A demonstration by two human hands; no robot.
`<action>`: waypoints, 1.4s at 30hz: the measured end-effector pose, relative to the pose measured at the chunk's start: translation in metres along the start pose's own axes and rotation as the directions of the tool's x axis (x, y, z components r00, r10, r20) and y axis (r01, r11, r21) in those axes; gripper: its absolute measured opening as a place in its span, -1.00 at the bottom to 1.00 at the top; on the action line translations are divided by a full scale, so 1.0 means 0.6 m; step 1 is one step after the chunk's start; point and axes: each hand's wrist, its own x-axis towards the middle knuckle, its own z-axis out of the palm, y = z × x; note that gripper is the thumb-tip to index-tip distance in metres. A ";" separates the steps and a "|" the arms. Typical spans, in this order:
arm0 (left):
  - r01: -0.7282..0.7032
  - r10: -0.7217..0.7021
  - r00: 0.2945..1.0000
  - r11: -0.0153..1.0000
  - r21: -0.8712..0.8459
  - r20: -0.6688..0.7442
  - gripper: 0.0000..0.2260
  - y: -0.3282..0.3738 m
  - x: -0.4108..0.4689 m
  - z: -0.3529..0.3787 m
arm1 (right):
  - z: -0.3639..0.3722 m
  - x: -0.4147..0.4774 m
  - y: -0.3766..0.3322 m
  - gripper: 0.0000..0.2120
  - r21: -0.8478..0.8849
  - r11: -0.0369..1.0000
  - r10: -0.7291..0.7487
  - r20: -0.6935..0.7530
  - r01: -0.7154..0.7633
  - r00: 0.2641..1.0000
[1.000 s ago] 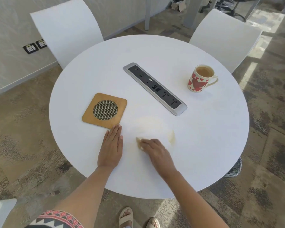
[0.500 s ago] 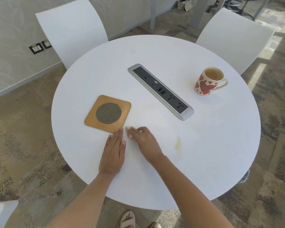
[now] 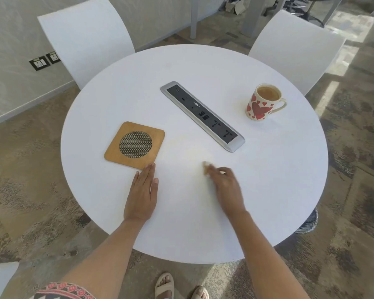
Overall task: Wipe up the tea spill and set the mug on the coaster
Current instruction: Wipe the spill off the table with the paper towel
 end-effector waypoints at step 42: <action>-0.014 0.014 1.000 1.000 -0.019 -0.010 -0.54 0.001 0.000 -0.001 | 0.036 -0.198 -0.117 -0.68 0.298 0.874 0.437 -0.135 -0.384 0.889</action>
